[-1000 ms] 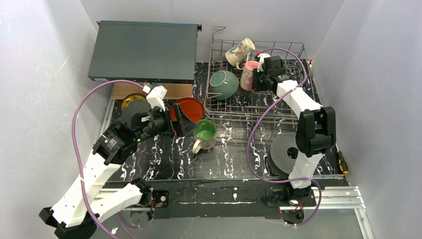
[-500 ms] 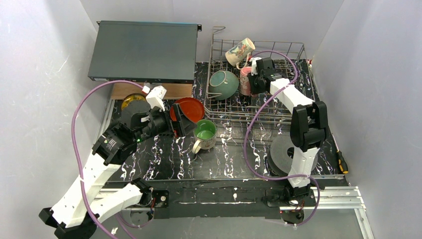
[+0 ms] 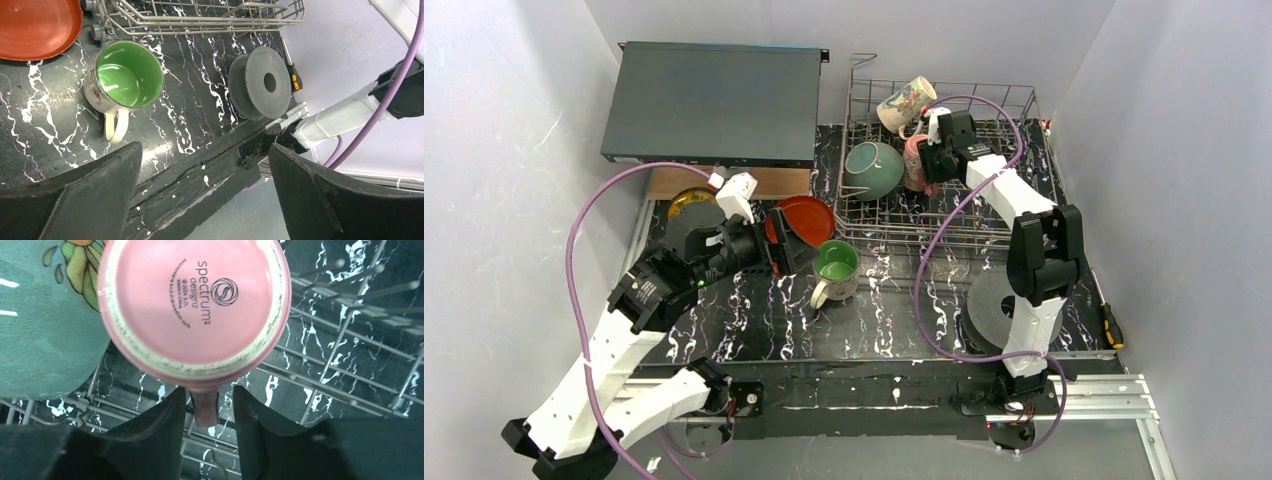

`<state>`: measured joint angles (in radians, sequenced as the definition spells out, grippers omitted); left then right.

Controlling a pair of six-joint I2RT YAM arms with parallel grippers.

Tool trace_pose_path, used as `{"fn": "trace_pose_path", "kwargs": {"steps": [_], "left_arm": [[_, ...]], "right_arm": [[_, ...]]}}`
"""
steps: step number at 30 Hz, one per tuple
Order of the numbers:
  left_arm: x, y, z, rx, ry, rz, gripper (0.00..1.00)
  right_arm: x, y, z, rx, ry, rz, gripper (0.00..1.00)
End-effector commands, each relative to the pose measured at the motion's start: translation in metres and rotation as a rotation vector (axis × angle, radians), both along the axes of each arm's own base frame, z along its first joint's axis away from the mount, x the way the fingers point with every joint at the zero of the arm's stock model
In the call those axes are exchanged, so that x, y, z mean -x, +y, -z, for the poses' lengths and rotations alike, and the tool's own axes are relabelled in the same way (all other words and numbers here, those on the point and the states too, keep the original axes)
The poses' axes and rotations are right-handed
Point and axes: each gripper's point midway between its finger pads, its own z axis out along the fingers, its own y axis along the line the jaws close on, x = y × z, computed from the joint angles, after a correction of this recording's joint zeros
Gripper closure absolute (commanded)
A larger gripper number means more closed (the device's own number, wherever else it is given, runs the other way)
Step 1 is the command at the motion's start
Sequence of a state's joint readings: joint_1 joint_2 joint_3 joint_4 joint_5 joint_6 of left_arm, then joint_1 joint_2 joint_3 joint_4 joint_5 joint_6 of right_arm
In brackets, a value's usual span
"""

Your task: Load the mixed dishes into the dish rack

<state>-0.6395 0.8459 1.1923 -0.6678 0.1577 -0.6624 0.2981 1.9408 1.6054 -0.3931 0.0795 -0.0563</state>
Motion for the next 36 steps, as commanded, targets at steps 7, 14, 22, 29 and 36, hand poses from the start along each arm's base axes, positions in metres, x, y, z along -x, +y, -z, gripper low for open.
{"fn": "trace_pose_path", "kwargs": {"steps": [7, 14, 22, 29, 36], "left_arm": [[0.007, 0.012, 0.017, -0.054, 0.024, -0.019, 0.02], [0.011, 0.017, 0.033, -0.073, 0.057, -0.035, 0.02], [0.013, 0.016, 0.06, -0.08, 0.119, -0.049, 0.02], [0.01, 0.0, 0.092, -0.04, 0.206, -0.039, 0.03], [-0.003, -0.004, 0.122, -0.079, 0.243, -0.069, 0.06]], "right_arm": [[0.0, 0.0, -0.095, -0.039, -0.176, 0.024, 0.4], [0.03, -0.003, -0.129, -0.094, -0.211, 0.03, 0.38], [0.095, 0.011, -0.155, -0.29, -0.219, -0.016, 0.36], [0.18, 0.033, -0.189, -0.587, -0.32, -0.187, 0.17], [0.233, 0.038, -0.181, -0.727, -0.298, -0.251, 0.02]]}}
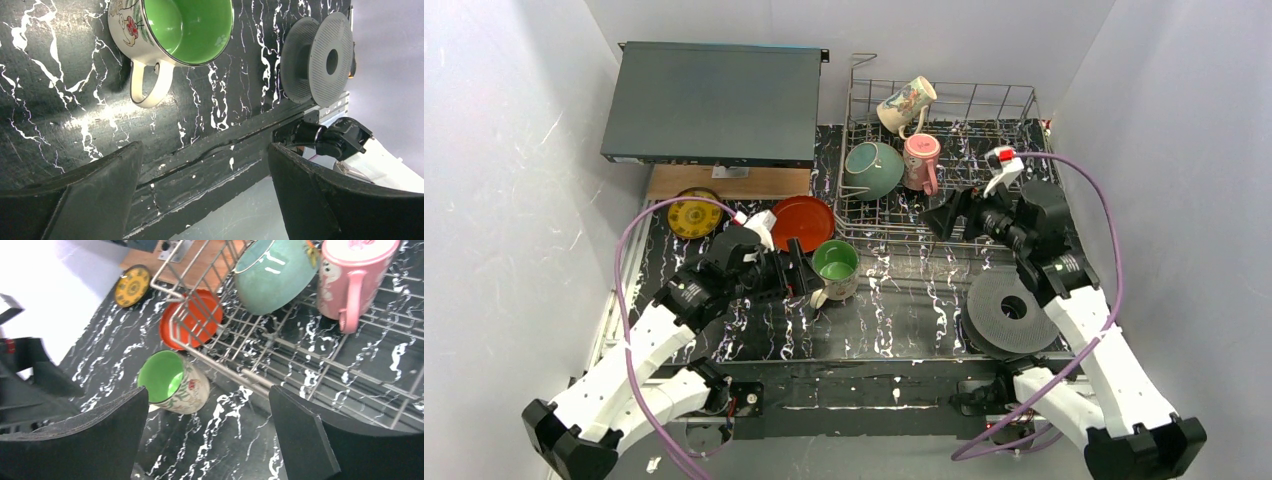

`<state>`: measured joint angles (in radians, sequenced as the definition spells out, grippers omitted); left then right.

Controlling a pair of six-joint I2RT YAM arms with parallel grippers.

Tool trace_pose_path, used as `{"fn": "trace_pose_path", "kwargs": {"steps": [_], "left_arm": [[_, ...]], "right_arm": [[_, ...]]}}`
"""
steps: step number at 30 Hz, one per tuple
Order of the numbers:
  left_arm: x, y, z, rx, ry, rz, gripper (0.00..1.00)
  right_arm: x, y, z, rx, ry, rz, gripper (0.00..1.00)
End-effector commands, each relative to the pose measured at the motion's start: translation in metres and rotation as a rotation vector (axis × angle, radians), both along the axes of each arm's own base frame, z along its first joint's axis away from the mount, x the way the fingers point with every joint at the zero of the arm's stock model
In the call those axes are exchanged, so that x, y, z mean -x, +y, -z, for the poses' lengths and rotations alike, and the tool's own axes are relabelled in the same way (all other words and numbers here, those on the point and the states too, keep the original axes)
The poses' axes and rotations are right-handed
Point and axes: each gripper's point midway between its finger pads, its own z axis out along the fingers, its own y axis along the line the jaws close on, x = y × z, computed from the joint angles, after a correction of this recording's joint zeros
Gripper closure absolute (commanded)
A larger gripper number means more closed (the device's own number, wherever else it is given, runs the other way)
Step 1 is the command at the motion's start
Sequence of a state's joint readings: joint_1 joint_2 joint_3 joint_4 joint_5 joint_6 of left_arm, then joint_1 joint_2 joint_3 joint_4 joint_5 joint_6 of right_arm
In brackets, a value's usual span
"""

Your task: Load the mixed dishes into the dish rack

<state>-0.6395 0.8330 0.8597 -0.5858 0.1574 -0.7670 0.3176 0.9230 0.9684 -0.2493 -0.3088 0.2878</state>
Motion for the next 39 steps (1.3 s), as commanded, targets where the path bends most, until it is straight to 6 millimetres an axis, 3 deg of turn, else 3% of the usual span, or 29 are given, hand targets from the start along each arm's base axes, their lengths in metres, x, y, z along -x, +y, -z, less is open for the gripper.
{"fn": "trace_pose_path", "kwargs": {"steps": [1, 8, 13, 20, 28, 31, 39], "left_arm": [[-0.013, -0.004, 0.009, -0.017, -0.014, -0.016, 0.07], [-0.055, 0.016, 0.04, -0.259, -0.067, -0.129, 0.22], [-0.074, 0.022, 0.056, -0.385, -0.089, -0.192, 0.3], [-0.088, 0.003, 0.061, -0.351, -0.094, -0.214, 0.39], [-0.097, 0.0, 0.047, -0.334, -0.147, -0.263, 0.4], [-0.1, -0.002, 0.044, -0.324, -0.158, -0.271, 0.35], [-0.114, -0.015, 0.052, -0.359, -0.135, -0.253, 0.36]], "right_arm": [[0.024, 0.012, -0.011, -0.118, -0.029, -0.077, 0.02], [0.039, 0.007, -0.002, -0.141, -0.018, -0.065, 0.02], [0.044, 0.006, 0.001, -0.133, 0.014, -0.07, 0.02], [0.054, 0.005, 0.005, -0.139, 0.024, -0.08, 0.02], [0.057, 0.002, 0.006, -0.132, 0.022, -0.071, 0.02], [0.057, 0.002, 0.007, -0.131, 0.025, -0.069, 0.02], [0.057, 0.001, 0.008, -0.124, 0.039, -0.061, 0.02]]}}
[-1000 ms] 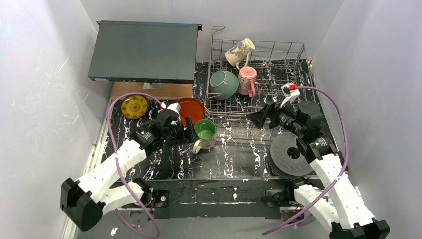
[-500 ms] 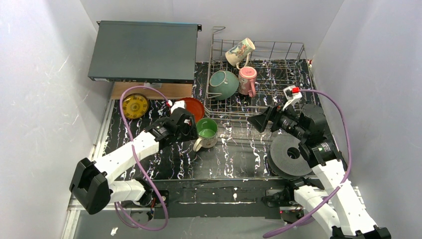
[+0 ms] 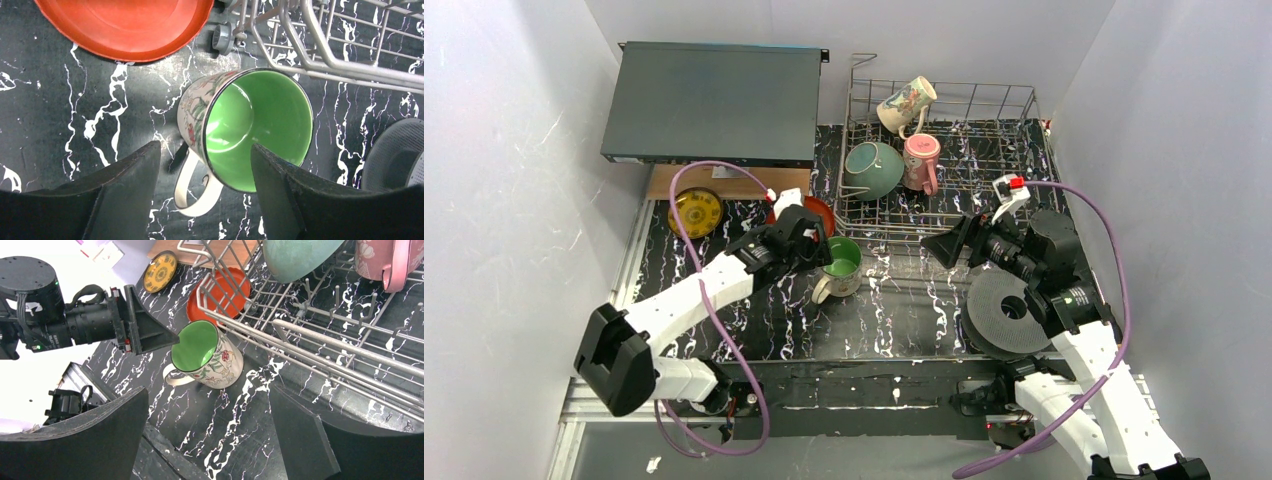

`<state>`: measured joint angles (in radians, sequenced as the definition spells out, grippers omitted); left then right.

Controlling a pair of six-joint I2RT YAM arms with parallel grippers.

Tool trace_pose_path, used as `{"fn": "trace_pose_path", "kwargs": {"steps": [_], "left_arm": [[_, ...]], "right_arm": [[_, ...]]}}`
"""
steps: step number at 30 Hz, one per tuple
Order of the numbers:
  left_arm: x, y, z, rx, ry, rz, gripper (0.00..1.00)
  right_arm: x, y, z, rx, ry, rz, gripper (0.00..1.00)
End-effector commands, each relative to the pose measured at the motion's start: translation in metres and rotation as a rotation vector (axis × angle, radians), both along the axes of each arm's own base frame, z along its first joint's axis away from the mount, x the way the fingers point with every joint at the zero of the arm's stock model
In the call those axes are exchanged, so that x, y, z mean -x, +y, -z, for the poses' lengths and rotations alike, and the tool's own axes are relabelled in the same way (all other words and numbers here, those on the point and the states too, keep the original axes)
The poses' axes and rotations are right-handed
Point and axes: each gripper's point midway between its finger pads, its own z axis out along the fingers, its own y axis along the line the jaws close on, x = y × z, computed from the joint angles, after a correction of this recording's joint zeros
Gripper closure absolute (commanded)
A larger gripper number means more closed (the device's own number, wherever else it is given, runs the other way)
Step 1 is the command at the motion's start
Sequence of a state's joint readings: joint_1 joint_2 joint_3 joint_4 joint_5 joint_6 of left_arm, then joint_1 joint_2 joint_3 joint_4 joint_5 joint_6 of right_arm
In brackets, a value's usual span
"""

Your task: Load the mixed dishes into the dish rack

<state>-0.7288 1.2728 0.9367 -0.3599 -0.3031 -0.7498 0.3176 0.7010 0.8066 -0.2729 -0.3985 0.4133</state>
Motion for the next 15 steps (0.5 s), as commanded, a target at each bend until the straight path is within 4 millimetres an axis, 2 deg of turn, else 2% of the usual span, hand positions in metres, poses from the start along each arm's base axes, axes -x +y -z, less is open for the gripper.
{"fn": "trace_pose_path", "kwargs": {"steps": [1, 5, 9, 13, 15], "left_arm": [[-0.016, -0.006, -0.008, -0.028, -0.031, -0.013, 0.37], [-0.021, -0.011, 0.0, -0.05, -0.015, -0.007, 0.42], [-0.022, -0.012, 0.018, -0.085, 0.018, -0.002, 0.49], [-0.022, -0.01, 0.032, -0.117, 0.041, -0.001, 0.6], [-0.021, -0.01, 0.037, -0.129, 0.051, 0.002, 0.7]], "right_arm": [[0.001, 0.0, -0.006, -0.001, -0.016, -0.001, 0.02], [0.003, -0.003, -0.005, 0.012, -0.008, 0.008, 0.02], [0.003, -0.004, -0.005, 0.015, -0.004, 0.017, 0.02], [0.003, -0.004, -0.004, 0.015, 0.004, 0.016, 0.02], [0.003, -0.004, -0.003, 0.017, 0.009, 0.018, 0.02]]}}
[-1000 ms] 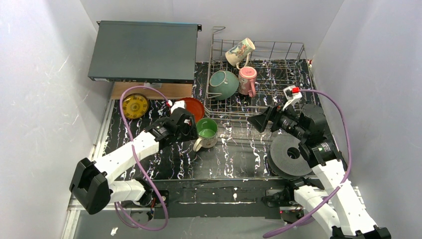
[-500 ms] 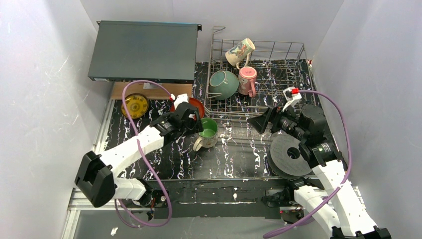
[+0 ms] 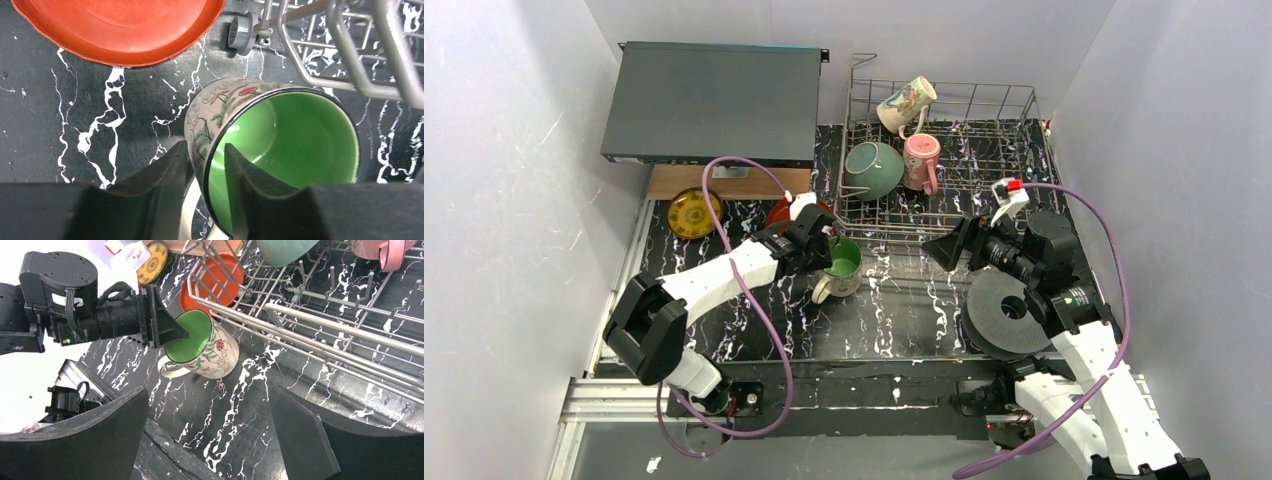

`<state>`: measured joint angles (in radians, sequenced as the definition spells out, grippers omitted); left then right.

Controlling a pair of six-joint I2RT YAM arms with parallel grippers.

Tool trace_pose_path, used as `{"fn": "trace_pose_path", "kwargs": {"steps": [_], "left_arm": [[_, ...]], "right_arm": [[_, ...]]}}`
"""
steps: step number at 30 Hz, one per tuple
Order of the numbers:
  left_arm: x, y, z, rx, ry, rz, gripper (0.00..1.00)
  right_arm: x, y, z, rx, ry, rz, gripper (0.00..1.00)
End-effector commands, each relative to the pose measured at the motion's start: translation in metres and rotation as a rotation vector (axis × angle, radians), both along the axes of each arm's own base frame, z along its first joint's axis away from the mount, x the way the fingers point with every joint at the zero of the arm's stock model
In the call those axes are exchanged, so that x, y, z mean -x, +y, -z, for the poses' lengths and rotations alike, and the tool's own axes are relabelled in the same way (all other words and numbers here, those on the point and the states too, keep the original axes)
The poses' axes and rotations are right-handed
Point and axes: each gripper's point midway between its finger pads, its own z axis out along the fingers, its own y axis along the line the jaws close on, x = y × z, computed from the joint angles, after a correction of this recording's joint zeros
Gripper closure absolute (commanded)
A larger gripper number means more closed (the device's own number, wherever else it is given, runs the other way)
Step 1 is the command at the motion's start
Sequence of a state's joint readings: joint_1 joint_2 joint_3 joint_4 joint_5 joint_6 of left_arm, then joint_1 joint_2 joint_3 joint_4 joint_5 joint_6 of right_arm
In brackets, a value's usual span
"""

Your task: Load the mixed dishes into the dish rack

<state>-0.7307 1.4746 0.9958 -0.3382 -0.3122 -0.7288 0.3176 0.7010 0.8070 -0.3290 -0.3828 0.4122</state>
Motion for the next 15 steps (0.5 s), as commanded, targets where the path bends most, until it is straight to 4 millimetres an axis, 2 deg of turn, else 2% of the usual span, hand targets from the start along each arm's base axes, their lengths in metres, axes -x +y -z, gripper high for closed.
{"fn": "trace_pose_path", "kwargs": {"steps": [1, 5, 9, 15], "left_arm": [[-0.006, 0.002, -0.004, -0.029, -0.029, -0.007, 0.75], [-0.003, 0.002, -0.009, -0.026, -0.022, 0.002, 1.0], [0.007, -0.001, -0.029, 0.04, -0.032, 0.029, 1.0], [0.036, -0.012, -0.091, 0.281, -0.084, 0.09, 1.0]], "right_arm": [[0.0, -0.001, -0.014, -0.003, -0.037, 0.002, 0.02], [0.0, 0.0, -0.011, -0.001, -0.022, 0.001, 0.02], [0.0, 0.001, -0.006, 0.001, -0.007, -0.007, 0.02], [0.003, 0.008, -0.002, 0.004, -0.016, -0.066, 0.02]]}}
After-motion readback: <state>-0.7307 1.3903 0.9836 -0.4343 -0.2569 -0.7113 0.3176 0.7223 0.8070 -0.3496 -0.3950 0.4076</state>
